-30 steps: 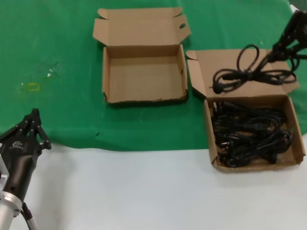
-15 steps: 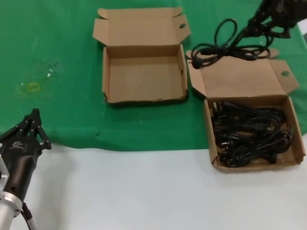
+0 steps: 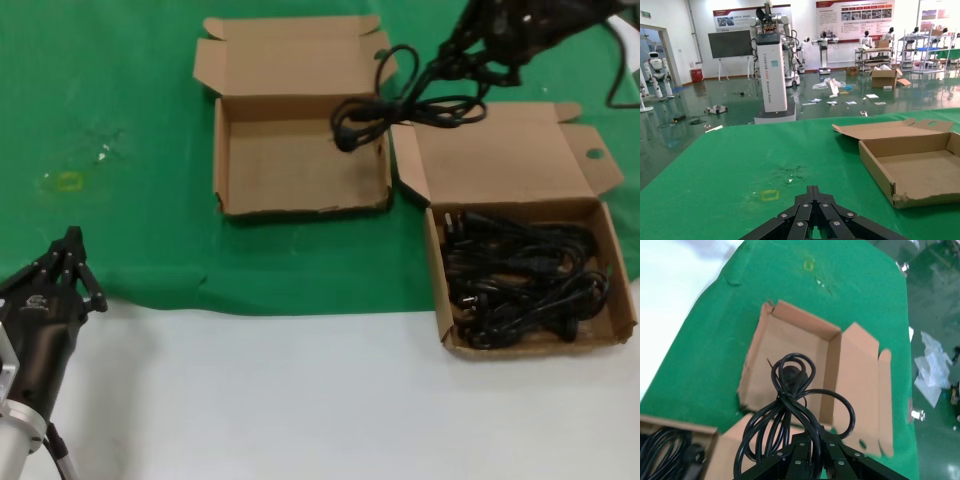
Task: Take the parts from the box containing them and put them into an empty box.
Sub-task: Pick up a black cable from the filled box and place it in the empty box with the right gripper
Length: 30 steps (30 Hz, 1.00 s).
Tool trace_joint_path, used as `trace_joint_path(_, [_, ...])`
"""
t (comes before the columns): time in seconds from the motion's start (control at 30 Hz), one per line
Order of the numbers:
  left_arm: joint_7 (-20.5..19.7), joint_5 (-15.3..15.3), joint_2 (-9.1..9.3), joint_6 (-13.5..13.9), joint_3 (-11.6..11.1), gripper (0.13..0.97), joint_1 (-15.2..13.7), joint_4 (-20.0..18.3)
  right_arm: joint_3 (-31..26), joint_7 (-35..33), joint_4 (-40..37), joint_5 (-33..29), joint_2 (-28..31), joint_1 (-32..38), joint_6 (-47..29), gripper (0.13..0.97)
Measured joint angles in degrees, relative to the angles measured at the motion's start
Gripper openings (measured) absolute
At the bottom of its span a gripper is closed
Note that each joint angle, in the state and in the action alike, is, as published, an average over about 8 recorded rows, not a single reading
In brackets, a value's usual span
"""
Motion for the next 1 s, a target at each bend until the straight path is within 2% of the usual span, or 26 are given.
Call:
trace_joint_path(0.67, [0.00,0.00,0.00,0.00,0.00,0.144,0.00,0.00,4.77,-6.33,-0.48,4.71,-6.46,-6.70,12.20,0.173])
trace_joint_path(1.0, [0.00,0.00,0.00,0.00,0.00,0.144,0.00,0.00,6.35,-8.27,-0.58,6.26,-8.85,-9.48,15.90,0.173])
